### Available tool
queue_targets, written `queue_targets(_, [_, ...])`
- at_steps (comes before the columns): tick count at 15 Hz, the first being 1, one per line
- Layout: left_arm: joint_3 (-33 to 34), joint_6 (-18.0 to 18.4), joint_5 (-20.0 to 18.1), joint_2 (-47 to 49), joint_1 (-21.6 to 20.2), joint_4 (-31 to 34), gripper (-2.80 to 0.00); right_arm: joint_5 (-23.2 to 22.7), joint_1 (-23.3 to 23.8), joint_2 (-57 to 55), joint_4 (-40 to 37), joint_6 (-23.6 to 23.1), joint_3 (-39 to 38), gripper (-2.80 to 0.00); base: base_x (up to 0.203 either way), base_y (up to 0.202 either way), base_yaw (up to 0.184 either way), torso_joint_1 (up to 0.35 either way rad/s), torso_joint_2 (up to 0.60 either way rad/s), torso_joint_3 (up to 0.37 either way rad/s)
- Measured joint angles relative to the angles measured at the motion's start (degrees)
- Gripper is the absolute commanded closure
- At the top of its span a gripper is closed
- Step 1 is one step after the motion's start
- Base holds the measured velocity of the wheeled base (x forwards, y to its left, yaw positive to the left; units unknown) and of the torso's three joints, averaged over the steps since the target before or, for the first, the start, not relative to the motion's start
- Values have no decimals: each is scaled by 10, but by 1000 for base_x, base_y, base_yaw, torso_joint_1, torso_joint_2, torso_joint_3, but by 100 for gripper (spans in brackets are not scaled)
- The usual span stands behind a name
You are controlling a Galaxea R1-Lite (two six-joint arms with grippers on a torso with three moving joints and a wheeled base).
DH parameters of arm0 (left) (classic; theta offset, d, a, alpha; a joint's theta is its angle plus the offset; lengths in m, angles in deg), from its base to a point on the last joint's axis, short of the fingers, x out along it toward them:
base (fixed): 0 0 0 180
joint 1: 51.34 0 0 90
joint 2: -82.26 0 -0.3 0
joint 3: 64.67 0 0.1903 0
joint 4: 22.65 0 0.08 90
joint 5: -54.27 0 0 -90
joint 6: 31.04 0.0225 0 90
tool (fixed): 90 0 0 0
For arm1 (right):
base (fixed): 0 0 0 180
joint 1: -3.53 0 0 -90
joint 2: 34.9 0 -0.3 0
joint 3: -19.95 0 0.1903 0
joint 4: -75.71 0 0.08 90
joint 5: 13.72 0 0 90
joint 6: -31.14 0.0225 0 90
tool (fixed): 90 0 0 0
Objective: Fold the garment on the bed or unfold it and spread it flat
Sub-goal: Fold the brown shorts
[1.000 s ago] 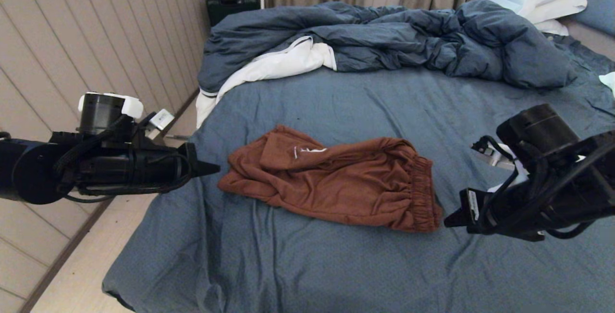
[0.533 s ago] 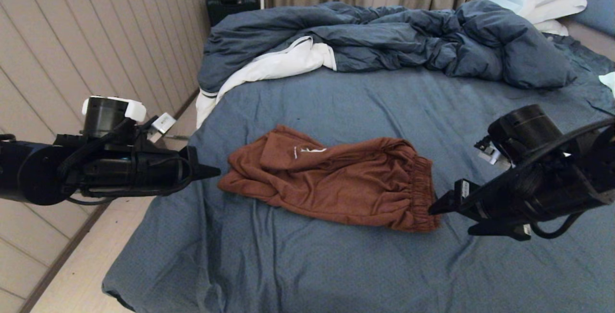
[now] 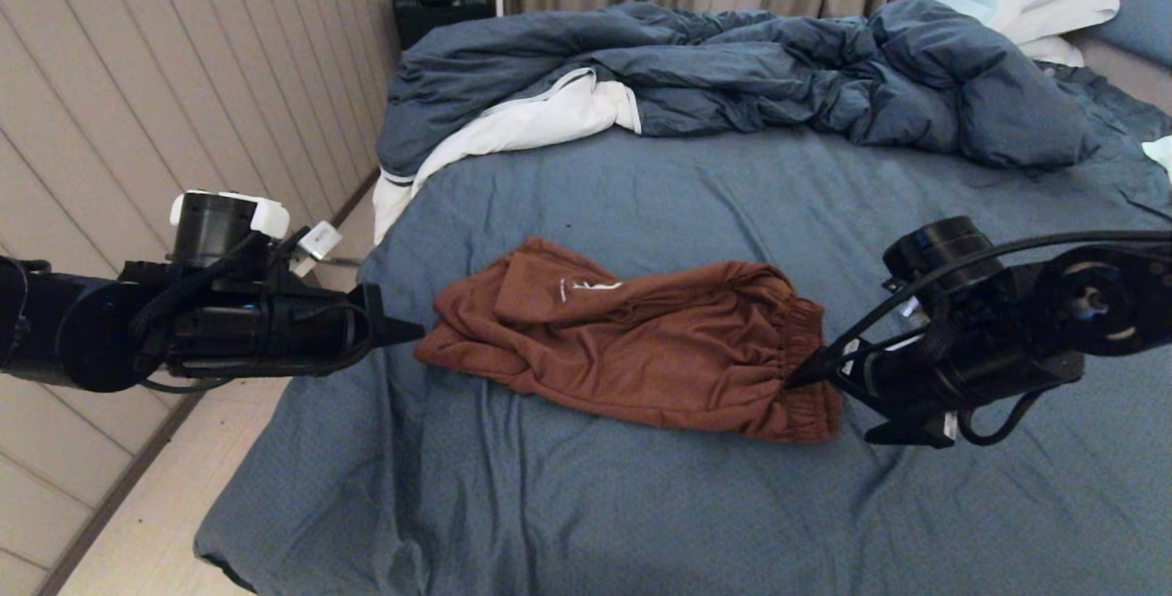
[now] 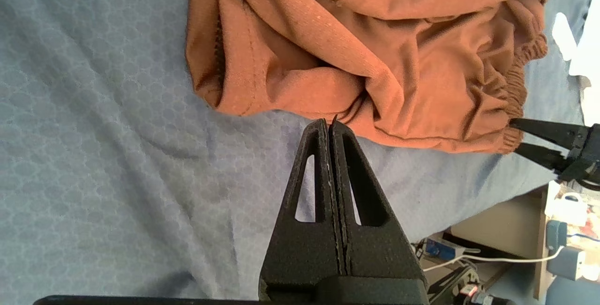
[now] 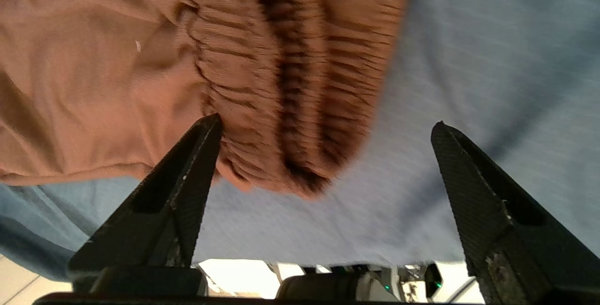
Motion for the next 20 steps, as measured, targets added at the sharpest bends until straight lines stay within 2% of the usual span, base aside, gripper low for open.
queue_targets(7, [1,-1,-2,2,1,1,0,-1,-26,-79,22,16,29,-280,0,0,0,0,0,0])
queue_targets(8, [1,-1,-3,2,1,1,0,0,-31,-86,23,17,32,0,0,0,0,0,0,0])
queue_targets(14, [3,-1,-3,7,7,1,0,-1,-42,-90,36,13,41,0,0,0,0,0,0,0])
queue_targets(20, [3,-1,-3,15,12,1,0,4,-38,-23,33,-6,19,0,0,0,0,0,0,0])
